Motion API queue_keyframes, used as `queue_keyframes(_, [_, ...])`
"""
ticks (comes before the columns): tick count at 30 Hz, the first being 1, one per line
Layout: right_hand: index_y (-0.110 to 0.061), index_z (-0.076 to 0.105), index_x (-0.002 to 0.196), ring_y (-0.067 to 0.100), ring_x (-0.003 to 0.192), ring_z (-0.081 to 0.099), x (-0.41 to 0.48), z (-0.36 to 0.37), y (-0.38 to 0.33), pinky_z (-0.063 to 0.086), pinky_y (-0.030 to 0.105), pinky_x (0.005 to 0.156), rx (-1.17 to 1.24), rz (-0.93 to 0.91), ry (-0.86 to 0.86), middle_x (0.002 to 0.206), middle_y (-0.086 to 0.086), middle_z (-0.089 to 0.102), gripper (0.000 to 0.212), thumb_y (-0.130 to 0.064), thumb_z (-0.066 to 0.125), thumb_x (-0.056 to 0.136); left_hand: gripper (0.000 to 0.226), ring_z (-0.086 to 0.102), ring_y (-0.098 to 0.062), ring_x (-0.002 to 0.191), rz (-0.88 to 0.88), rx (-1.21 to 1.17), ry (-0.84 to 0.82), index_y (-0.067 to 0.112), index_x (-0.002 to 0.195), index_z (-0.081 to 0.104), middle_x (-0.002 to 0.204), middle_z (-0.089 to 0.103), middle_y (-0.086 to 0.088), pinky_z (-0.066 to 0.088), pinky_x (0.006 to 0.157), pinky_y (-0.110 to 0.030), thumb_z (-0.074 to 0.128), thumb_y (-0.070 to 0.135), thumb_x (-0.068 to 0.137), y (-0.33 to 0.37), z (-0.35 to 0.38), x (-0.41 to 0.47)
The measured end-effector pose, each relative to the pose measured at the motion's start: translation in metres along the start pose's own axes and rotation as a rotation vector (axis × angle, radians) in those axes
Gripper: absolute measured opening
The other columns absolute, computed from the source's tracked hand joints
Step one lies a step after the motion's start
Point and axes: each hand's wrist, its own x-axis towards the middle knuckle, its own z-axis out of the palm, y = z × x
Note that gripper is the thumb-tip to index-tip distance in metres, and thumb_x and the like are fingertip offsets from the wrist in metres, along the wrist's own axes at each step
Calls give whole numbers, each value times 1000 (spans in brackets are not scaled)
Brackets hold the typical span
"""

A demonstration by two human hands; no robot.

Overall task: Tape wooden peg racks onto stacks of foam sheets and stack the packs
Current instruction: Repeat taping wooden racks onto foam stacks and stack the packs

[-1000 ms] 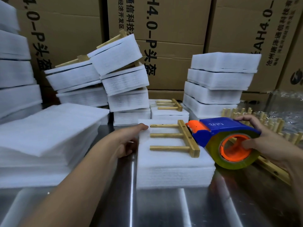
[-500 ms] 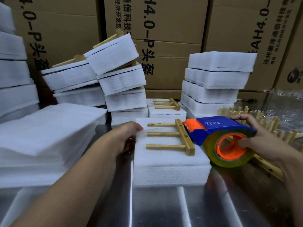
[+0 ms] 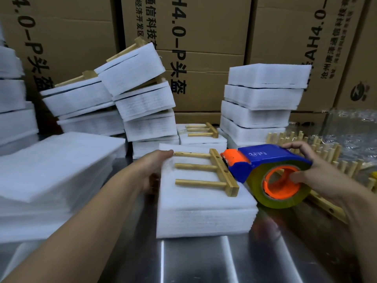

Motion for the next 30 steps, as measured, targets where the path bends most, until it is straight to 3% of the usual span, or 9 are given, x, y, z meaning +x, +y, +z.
queue_keyframes(3, [-30,53,100,12,49,62,-2,8,-4,48,22,40,21,-63,8,92,8,62,66,30,51,74,41,63,-36,106,-15,39,11,5,115,61,111,67,-21,47,97,-48,54,38,92,0,-11,-6])
queue_keyframes(5, [-26,55,101,11,49,60,-1,19,-7,47,20,40,66,-114,-18,93,11,62,66,33,49,72,33,70,-30,76,-5,60,22,4,103,63,88,71,-18,57,74,-36,52,33,93,3,-26,-10])
queue_keyframes(11, [-40,55,103,24,72,64,3,54,-8,56,30,62,30,-200,-105,101,8,61,66,16,68,70,27,44,-24,58,65,242,233,6,79,55,77,51,-14,33,54,-29,46,24,98,10,-61,-16])
queue_keyframes(15, [-42,55,105,25,82,68,3,54,-6,59,29,66,71,-192,-140,108,7,61,67,9,76,68,29,51,-19,38,8,275,310,4,76,55,44,53,-7,33,35,-16,49,23,96,8,-54,-21])
queue_keyframes(17, [-41,55,107,25,86,68,2,52,-5,58,28,67,118,-172,-189,110,6,62,67,5,79,65,25,48,-21,49,45,397,395,5,81,56,53,53,-8,35,41,-19,50,24,96,9,-53,-20])
queue_keyframes(20, [-38,54,110,25,87,69,1,50,-5,58,26,67,159,-159,-242,109,5,64,67,-2,79,60,24,56,-28,83,231,517,421,9,90,57,98,58,-14,42,78,-31,44,28,99,18,-45,-24])
queue_keyframes(22, [-37,52,111,22,84,70,2,49,-4,57,24,65,166,-158,-259,108,8,64,68,-1,78,59,44,49,-25,117,335,669,310,11,119,57,126,50,-5,33,99,-30,34,44,100,21,-33,-31])
queue_keyframes(24, [-39,51,111,24,84,70,2,49,-3,57,26,65,153,-169,-273,109,9,63,70,6,77,64,62,22,-18,142,399,933,196,18,148,29,154,26,1,16,116,-34,20,54,98,17,-18,-36])
queue_keyframes(30, [-50,55,103,32,81,68,4,45,1,58,43,72,111,-217,-273,108,17,60,74,17,66,74,55,3,-18,146,336,1316,137,22,152,11,158,11,-7,7,116,-43,6,43,101,3,-1,-35])
